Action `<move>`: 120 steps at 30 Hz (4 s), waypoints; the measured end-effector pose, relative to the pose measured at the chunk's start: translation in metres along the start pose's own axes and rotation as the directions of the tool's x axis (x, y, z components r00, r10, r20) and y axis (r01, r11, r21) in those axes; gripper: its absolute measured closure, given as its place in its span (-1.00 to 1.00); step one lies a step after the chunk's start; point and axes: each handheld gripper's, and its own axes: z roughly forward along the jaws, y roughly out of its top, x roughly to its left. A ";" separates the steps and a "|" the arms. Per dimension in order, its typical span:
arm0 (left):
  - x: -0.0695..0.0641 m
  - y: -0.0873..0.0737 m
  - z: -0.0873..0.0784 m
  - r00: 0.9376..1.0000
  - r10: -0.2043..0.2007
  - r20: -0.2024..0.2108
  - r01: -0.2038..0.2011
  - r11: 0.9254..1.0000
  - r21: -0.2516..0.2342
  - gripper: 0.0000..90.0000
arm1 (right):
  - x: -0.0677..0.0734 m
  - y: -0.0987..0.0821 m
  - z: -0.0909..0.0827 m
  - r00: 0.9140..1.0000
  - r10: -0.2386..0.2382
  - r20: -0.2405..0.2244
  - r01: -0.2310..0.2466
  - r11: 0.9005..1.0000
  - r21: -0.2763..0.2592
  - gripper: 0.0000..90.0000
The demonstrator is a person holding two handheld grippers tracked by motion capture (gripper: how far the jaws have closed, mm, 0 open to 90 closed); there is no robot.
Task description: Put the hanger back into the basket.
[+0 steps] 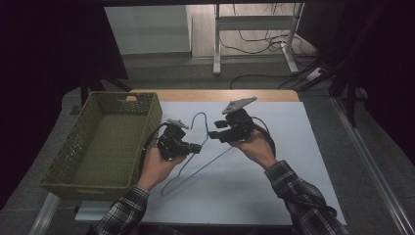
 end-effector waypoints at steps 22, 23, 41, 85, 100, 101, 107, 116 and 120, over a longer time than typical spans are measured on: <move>0.008 0.017 -0.081 0.997 -0.008 -0.074 0.003 0.997 -0.073 0.95 | 0.025 -0.062 -0.072 0.992 0.096 0.085 -0.089 0.992 -0.085 -0.89; 0.009 0.018 -0.085 0.997 -0.008 -0.077 0.002 0.997 -0.073 0.95 | 0.026 -0.065 -0.074 0.991 0.098 0.087 -0.091 0.992 -0.085 -0.93; 0.035 0.011 -0.171 0.979 -0.046 -0.198 0.023 0.993 -0.115 0.95 | 0.030 -0.101 -0.090 0.980 0.178 0.085 -0.171 0.982 -0.086 -0.99; 0.159 -0.113 -0.205 0.932 -0.198 -0.304 0.158 0.976 -0.150 0.95 | 0.018 -0.166 -0.107 0.944 0.270 0.191 -0.267 0.963 -0.040 -1.00; 0.187 -0.138 -0.176 0.868 -0.299 -0.396 0.289 0.954 -0.086 0.94 | 0.019 -0.169 -0.102 0.945 0.251 0.209 -0.256 0.967 -0.006 -1.00; 0.186 -0.137 -0.176 0.853 -0.289 -0.435 0.283 0.956 -0.080 0.92 | 0.019 -0.170 -0.102 0.945 0.251 0.209 -0.256 0.967 -0.007 -1.00; 0.169 -0.131 -0.185 0.836 -0.257 -0.485 0.214 0.966 -0.144 0.44 | 0.019 -0.169 -0.103 0.945 0.249 0.215 -0.253 0.967 -0.005 -1.00; 0.122 -0.115 -0.186 0.911 -0.168 -0.376 0.075 0.965 -0.250 -0.24 | 0.025 -0.166 -0.112 0.943 0.239 0.232 -0.239 0.971 -0.026 -1.00; 0.102 -0.111 -0.181 0.941 -0.136 -0.311 0.044 0.957 -0.285 -0.43 | 0.026 -0.168 -0.116 0.943 0.240 0.232 -0.238 0.970 -0.037 -1.00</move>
